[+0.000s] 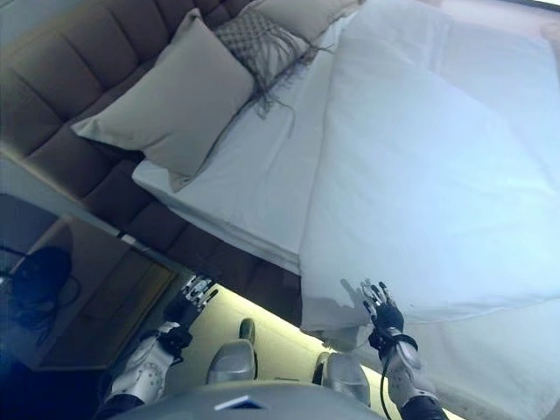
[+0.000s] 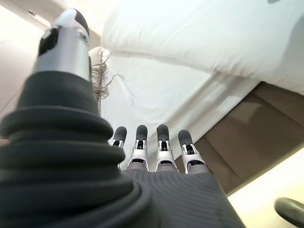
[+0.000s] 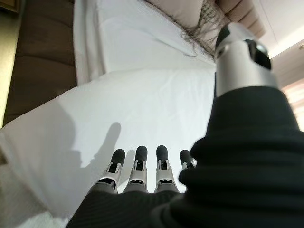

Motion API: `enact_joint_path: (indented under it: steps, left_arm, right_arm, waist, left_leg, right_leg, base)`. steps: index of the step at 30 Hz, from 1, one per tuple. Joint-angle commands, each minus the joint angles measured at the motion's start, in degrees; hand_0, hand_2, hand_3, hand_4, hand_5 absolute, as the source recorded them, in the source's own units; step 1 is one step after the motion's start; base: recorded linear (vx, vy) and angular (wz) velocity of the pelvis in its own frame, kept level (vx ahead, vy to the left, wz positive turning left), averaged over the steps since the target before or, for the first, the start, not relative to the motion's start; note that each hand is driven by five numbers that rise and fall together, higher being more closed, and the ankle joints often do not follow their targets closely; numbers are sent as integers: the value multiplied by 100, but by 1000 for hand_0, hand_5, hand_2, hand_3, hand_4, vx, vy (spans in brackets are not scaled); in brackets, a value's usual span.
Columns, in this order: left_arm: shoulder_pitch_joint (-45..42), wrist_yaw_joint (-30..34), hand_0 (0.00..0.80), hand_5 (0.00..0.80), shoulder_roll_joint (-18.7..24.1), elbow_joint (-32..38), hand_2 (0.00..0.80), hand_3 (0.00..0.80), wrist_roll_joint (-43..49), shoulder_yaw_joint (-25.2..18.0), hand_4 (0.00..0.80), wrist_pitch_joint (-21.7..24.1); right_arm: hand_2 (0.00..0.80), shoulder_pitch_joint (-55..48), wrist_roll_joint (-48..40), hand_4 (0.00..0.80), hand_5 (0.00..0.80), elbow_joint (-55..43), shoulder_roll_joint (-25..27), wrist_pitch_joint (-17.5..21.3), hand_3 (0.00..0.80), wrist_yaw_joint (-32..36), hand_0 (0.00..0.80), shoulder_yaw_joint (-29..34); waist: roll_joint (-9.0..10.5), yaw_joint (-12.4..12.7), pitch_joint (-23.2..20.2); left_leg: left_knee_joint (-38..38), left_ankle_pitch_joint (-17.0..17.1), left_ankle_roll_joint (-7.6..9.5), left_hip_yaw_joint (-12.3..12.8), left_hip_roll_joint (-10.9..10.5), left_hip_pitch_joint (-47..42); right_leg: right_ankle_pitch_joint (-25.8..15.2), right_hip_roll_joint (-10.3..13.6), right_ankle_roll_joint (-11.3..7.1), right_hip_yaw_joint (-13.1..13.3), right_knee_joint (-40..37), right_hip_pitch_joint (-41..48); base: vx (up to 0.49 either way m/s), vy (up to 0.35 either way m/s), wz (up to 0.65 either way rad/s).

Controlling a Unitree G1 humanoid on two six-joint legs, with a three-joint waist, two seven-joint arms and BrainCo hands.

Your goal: Make the bed neatly

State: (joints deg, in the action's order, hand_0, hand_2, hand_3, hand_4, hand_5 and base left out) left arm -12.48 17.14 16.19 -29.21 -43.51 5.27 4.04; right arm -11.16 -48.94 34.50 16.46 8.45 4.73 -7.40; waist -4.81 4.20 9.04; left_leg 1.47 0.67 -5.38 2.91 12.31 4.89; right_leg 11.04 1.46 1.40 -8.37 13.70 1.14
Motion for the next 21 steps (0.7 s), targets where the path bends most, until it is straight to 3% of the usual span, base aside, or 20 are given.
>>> enact_joint_path:
  steps: [1, 6, 9, 12, 15, 16, 18, 21]
  left_arm:
    - [128, 234, 0, 0, 205, 248, 0, 0, -12, -318, 0, 58]
    - [150, 157, 0, 0, 378, 427, 0, 0, 66, -119, 0, 109]
    - [115, 127, 0, 0, 528, 539, 0, 0, 39, -114, 0, 192]
    - [267, 124, 0, 0, 633, 541, 0, 0, 110, -36, 0, 220]
    - [391, -190, 0, 0, 669, 707, 0, 0, -46, 71, 0, 354]
    - [564, -266, 0, 0, 728, 700, 0, 0, -149, 102, 0, 481]
    - [792, -244, 0, 0, 757, 588, 0, 0, -264, 66, 0, 566]
    - [1065, -371, 0, 0, 770, 572, 0, 0, -297, 115, 0, 555]
  right_arm:
    - [0, -286, -11, 0, 0, -388, -17, 343, 0, 207, 0, 83]
    - [0, -324, -78, 0, 0, -491, -63, 428, 0, -64, 0, 301]
    - [0, -254, -89, 0, 0, -385, -137, 618, 0, -229, 0, 465]
    - [0, -218, -49, 0, 0, -301, -239, 674, 0, -396, 0, 697]
    - [0, 71, -205, 0, 0, -9, -245, 850, 0, -480, 0, 693]
    - [0, 305, -362, 0, 0, 247, -225, 992, 0, -378, 0, 746]
    - [0, 645, -625, 0, 0, 604, -146, 1074, 0, -375, 0, 852]
    - [0, 1124, -957, 0, 0, 1307, 12, 1116, 0, -465, 0, 1118]
  waist:
    - [65, -83, -258]
    - [59, -97, -262]
    - [68, -6, -268]
    - [71, -16, -247]
    - [47, -59, -113]
    - [118, -110, 16]
    - [154, -129, 201]
    - [197, -27, 389]
  left_leg:
    - [278, 932, -109, -110, -74, 413]
    - [538, 488, 31, -193, -452, 469]
    - [894, 146, 274, -223, -753, 724]
    - [838, 18, 530, -138, -999, 614]
    - [785, -2, 457, -35, -984, 482]
    - [812, -72, 452, 9, -1017, 542]
    - [909, -165, 487, 25, -989, 680]
    - [1063, -113, 324, 53, -779, 980]
  right_leg:
    - [-43, 582, -471, -287, -185, 568]
    - [-114, 1022, -720, -261, 19, 474]
    - [-143, 1391, -868, -188, 208, 401]
    - [-675, 1732, -894, -150, 1184, -177]
    - [-766, 1431, -744, -141, 591, -759]
    - [-1084, 1294, -829, -81, 125, -1111]
    - [-1230, 1240, -859, 47, 87, -1466]
    - [-1190, 1161, -927, -227, -153, -1375]
  base:
    - [184, 222, -48]
    - [202, 261, -43]
    - [105, 244, -34]
    - [107, 225, -20]
    - [-55, -71, -15]
    - [-232, -232, -46]
    - [-192, -181, -45]
    - [-114, -193, 18]
